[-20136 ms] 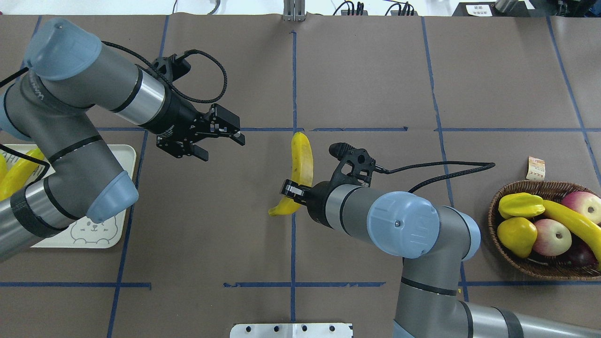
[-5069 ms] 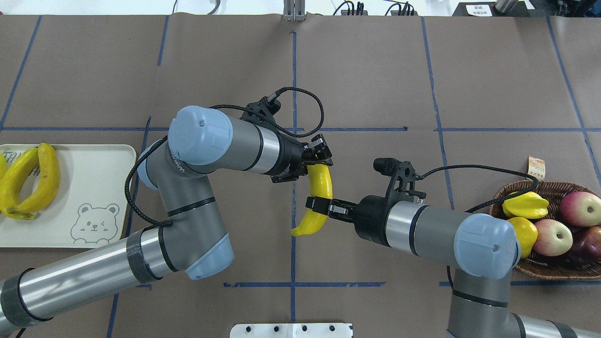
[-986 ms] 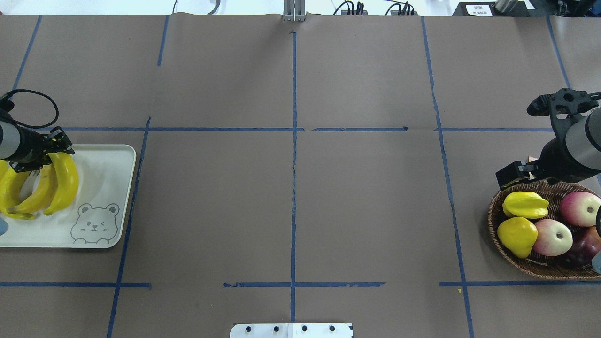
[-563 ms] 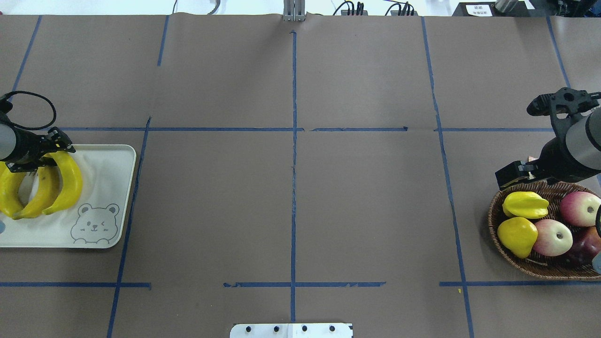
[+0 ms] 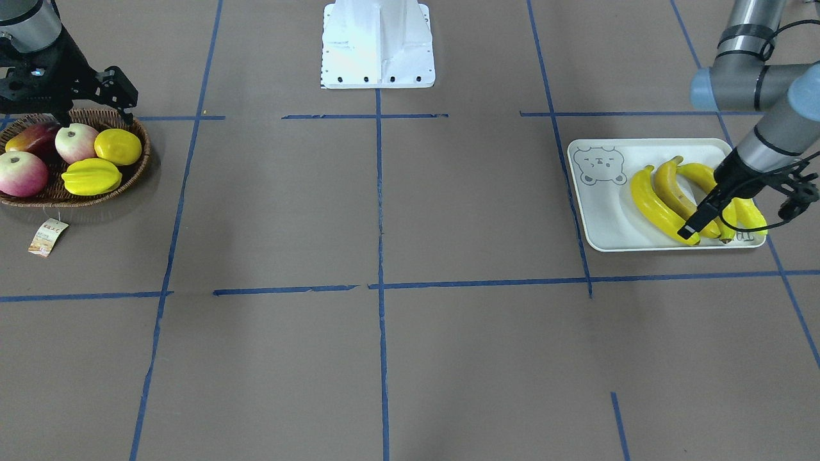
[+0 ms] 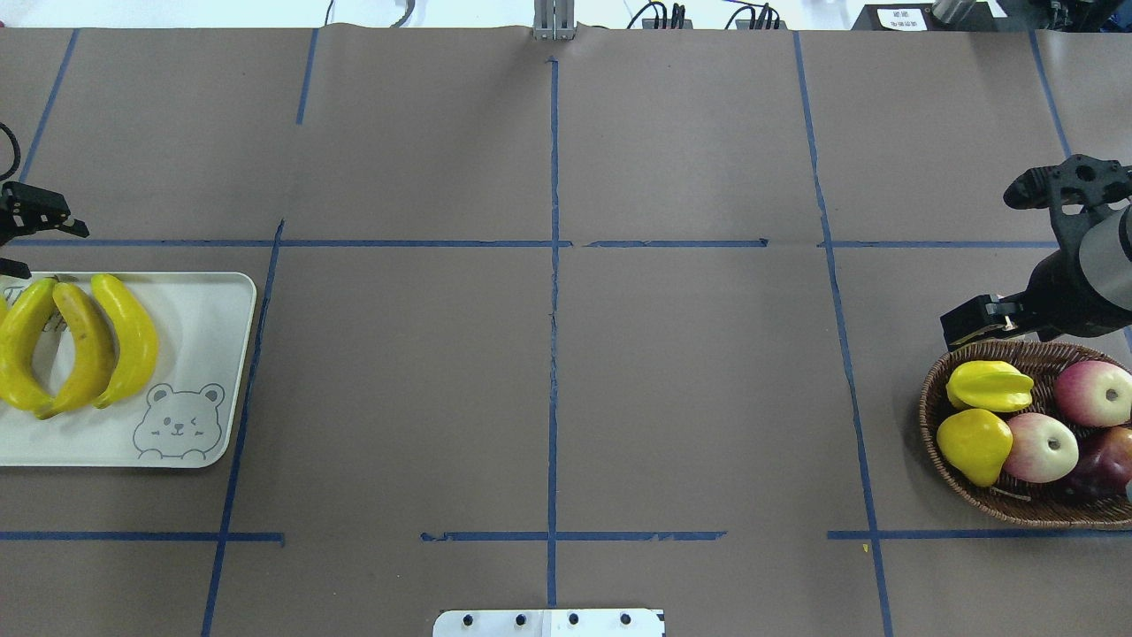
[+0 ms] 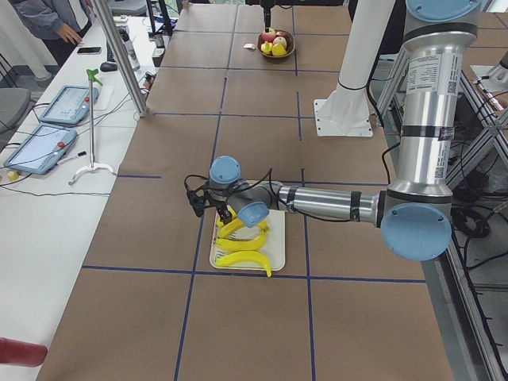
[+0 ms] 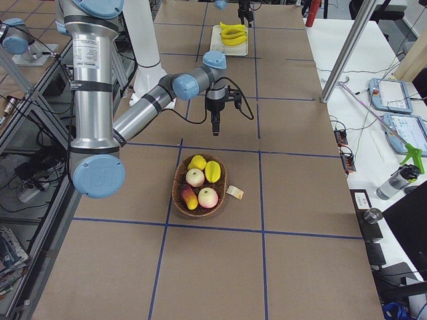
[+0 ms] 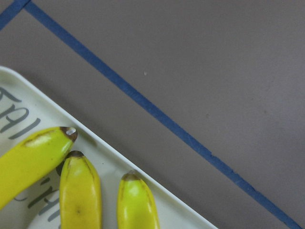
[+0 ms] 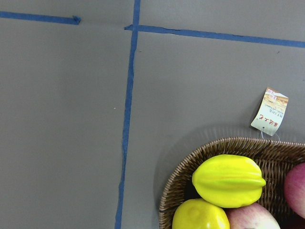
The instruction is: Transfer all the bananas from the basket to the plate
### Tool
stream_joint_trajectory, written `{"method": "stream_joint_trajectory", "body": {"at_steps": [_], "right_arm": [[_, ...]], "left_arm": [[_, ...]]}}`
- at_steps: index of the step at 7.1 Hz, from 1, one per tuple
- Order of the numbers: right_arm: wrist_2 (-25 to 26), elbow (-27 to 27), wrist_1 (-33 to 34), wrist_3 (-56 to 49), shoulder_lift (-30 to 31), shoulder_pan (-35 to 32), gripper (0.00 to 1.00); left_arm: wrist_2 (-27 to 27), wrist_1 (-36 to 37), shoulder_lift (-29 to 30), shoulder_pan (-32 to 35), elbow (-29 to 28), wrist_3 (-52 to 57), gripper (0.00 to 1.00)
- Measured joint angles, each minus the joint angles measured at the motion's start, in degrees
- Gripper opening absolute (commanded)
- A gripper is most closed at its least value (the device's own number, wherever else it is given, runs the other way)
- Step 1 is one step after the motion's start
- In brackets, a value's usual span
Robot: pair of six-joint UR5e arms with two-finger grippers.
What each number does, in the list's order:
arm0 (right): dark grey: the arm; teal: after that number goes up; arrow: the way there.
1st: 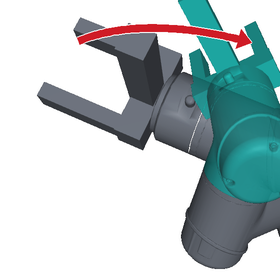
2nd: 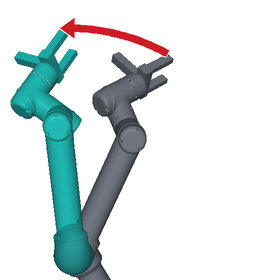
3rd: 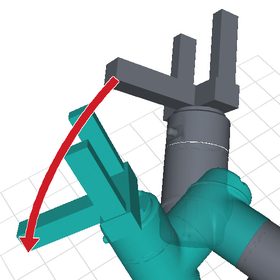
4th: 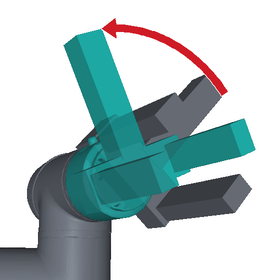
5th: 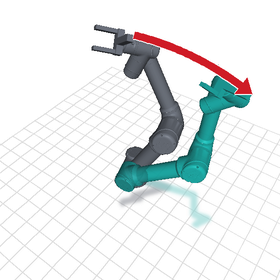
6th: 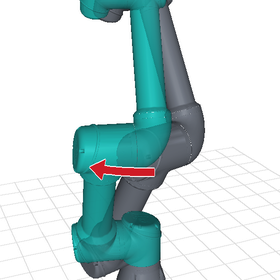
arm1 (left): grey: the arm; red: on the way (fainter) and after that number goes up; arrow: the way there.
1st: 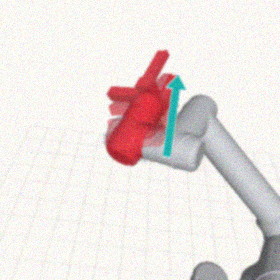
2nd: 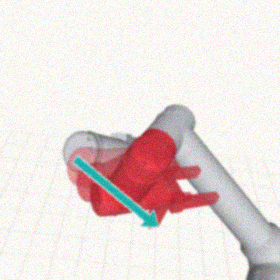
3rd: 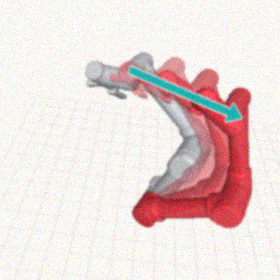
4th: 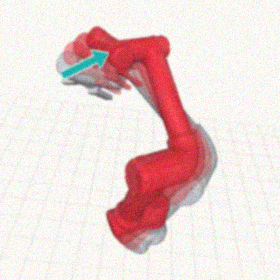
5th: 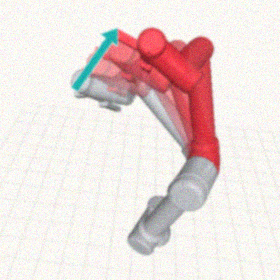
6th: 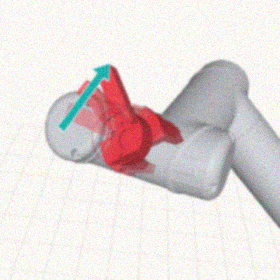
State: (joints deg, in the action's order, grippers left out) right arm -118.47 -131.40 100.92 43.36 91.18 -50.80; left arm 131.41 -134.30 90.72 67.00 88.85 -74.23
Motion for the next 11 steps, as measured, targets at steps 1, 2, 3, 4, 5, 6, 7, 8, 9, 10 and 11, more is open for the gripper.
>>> {"method": "stream_joint_trajectory", "body": {"at_steps": [1, 2, 3, 4, 5, 6, 7, 8, 9, 10, 11], "right_arm": [[0.00, 0.34, 0.13, -1.13, 0.16, -1.13, 1.00], [-0.05, 0.97, 0.32, -4.56, 0.78, -3.12, 1.00], [-0.81, 1.94, 0.41, -9.81, 1.99, -6.11, 1.00], [-2.61, 3.30, 0.41, -15.74, 3.36, -9.64, 1.00], [-5.19, 5.13, 0.35, -22.80, 4.89, -13.79, 1.00], [-8.20, 7.51, 0.27, -30.32, 6.19, -18.35, 1.00], [-11.32, 10.56, 0.21, -38.63, 7.39, -23.47, 1.00], [-14.31, 14.25, 0.18, -47.65, 8.75, -29.01, 1.00], [-16.34, 17.54, 0.14, -54.67, 10.18, -33.80, 1.00], [-17.13, 19.77, 0.12, -58.53, 11.77, -37.32, 1.00], [-17.15, 21.35, 0.12, -59.85, 13.20, -39.60, 1.00]], "left_arm": [[1.09, 1.18, -0.63, 1.56, 0.05, 9.50, 1.00], [1.42, 3.71, -1.68, 3.41, 0.18, 21.04, 1.00], [1.50, 8.14, -2.25, 5.49, 0.82, 32.68, 1.00], [1.48, 13.58, -2.46, 7.32, 1.71, 43.39, 1.00], [1.43, 19.90, -2.48, 9.34, 2.37, 53.97, 1.00], [1.41, 26.92, -2.46, 11.78, 3.21, 63.79, 1.00], [1.44, 34.18, -2.52, 14.41, 4.53, 71.93, 1.00], [1.54, 40.83, -2.66, 16.80, 5.59, 78.15, 1.00], [1.61, 45.26, -2.81, 19.14, 5.97, 81.41, 1.00], [1.66, 47.52, -2.94, 20.94, 6.07, 82.67, 1.00], [1.73, 48.16, -3.39, 21.81, 6.15, 83.16, 1.00]]}}
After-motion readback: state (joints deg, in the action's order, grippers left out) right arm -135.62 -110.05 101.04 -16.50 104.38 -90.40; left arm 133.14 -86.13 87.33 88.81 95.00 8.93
